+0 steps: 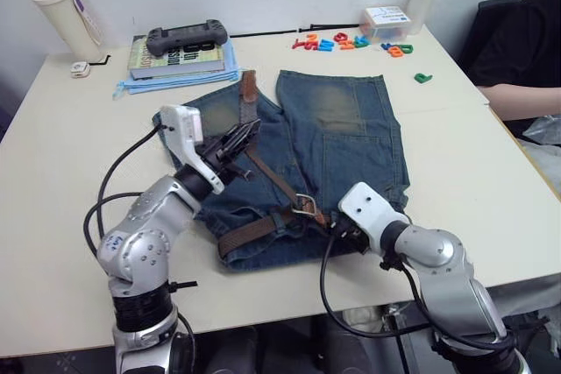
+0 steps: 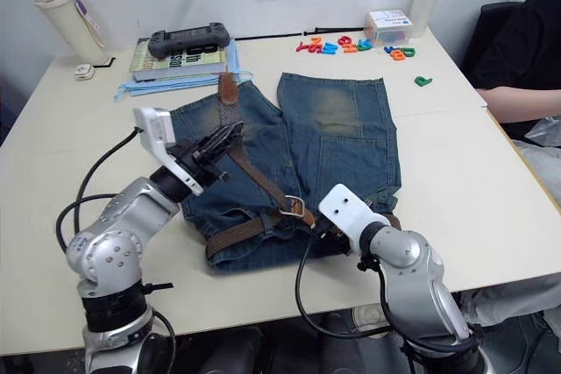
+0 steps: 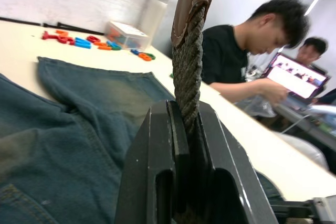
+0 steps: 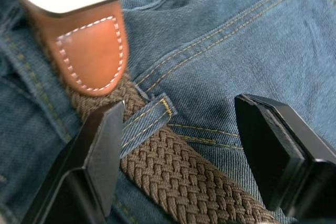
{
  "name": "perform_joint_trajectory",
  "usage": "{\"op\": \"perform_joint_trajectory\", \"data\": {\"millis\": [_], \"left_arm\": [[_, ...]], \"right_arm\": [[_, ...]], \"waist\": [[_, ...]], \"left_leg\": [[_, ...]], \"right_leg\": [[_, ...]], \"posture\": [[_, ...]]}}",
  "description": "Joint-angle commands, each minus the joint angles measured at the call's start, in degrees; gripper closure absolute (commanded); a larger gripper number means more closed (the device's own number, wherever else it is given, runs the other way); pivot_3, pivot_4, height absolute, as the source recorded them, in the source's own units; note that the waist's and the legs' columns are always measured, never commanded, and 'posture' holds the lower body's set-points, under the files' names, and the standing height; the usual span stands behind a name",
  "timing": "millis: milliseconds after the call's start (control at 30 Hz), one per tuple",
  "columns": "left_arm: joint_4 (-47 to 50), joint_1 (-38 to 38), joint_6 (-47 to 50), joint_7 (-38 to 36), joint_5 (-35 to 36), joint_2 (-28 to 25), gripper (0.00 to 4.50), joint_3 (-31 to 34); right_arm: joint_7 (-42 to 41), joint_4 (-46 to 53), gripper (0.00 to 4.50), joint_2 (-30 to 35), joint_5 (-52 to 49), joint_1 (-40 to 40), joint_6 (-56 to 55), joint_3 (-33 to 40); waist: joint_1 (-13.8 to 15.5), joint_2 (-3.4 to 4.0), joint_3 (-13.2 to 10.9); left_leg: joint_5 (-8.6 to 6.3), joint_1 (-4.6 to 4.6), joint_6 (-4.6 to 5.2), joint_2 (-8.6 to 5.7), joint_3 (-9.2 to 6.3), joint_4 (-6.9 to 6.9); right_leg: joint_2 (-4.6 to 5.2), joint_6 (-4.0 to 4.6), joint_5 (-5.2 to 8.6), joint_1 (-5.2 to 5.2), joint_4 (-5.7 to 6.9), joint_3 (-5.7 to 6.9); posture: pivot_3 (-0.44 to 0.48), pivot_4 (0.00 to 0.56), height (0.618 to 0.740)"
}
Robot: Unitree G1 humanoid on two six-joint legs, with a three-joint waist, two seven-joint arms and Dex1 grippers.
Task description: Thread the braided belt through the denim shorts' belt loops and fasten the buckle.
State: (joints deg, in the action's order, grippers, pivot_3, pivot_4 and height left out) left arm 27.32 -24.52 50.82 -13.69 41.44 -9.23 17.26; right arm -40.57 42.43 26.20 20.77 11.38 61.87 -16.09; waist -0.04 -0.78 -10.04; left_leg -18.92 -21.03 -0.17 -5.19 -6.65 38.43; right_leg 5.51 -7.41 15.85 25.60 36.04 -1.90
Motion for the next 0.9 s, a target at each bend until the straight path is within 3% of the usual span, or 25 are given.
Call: {"op": "perform_joint_trajectory", "data": {"millis": [33, 233, 367, 800, 900], "left_arm": [[-1.51, 0.17, 1.0, -0.97, 5.4, -5.65, 4.5, 7.26], [-3.36, 2.52, 2.2, -4.71, 10.14, -11.66, 4.5, 8.54], [-2.62, 4.1, 1.58, -4.29, 11.54, -11.33, 4.5, 7.25], [0.53, 4.5, 0.24, -2.25, 12.16, -9.68, 4.5, 1.07], [0.81, 3.55, 0.43, -0.96, 12.73, -9.42, 4.5, 0.23]], "right_arm": [[1.31, -1.31, 0.9, 1.85, -1.51, -1.17, 1.39, -0.87], [2.51, -1.48, 0.9, 2.84, -4.07, 0.56, -1.53, 0.28], [-0.09, 1.95, 0.9, 2.31, -9.5, 4.16, -2.57, 3.45], [-2.11, 7.15, 0.9, -0.38, -27.29, 16.78, 10.55, 15.87], [-1.77, 7.33, 1.76, -2.74, -31.42, 18.16, 12.2, 17.21]], "waist": [[0.03, -0.01, 0.01], [0.2, -0.14, 0.08], [0.14, -0.16, 0.08], [0.13, -0.12, 0.06], [0.08, -0.12, 0.06]], "left_leg": [[0.0, 0.02, 0.0, 0.0, -0.01, 0.01], [0.0, 0.02, 0.02, -0.06, -0.04, 0.03], [-0.01, 0.0, 0.02, -0.06, -0.06, 0.09], [-0.03, -0.05, 0.02, -0.03, -0.09, 0.03], [-0.03, -0.05, 0.01, -0.01, -0.09, 0.02]], "right_leg": [[-0.01, 0.0, 0.0, -0.02, 0.0, 0.01], [0.01, 0.0, 0.0, -0.09, -0.05, 0.03], [0.02, 0.01, 0.0, -0.1, -0.04, 0.04], [0.06, 0.02, -0.01, -0.05, -0.09, 0.06], [0.08, 0.02, -0.01, -0.04, -0.09, 0.05]], "posture": [[0.0, 0.15, 0.707], [0.0, 0.15, 0.707], [0.0, 0.15, 0.707], [0.0, 0.15, 0.707], [0.0, 0.15, 0.707]]}}
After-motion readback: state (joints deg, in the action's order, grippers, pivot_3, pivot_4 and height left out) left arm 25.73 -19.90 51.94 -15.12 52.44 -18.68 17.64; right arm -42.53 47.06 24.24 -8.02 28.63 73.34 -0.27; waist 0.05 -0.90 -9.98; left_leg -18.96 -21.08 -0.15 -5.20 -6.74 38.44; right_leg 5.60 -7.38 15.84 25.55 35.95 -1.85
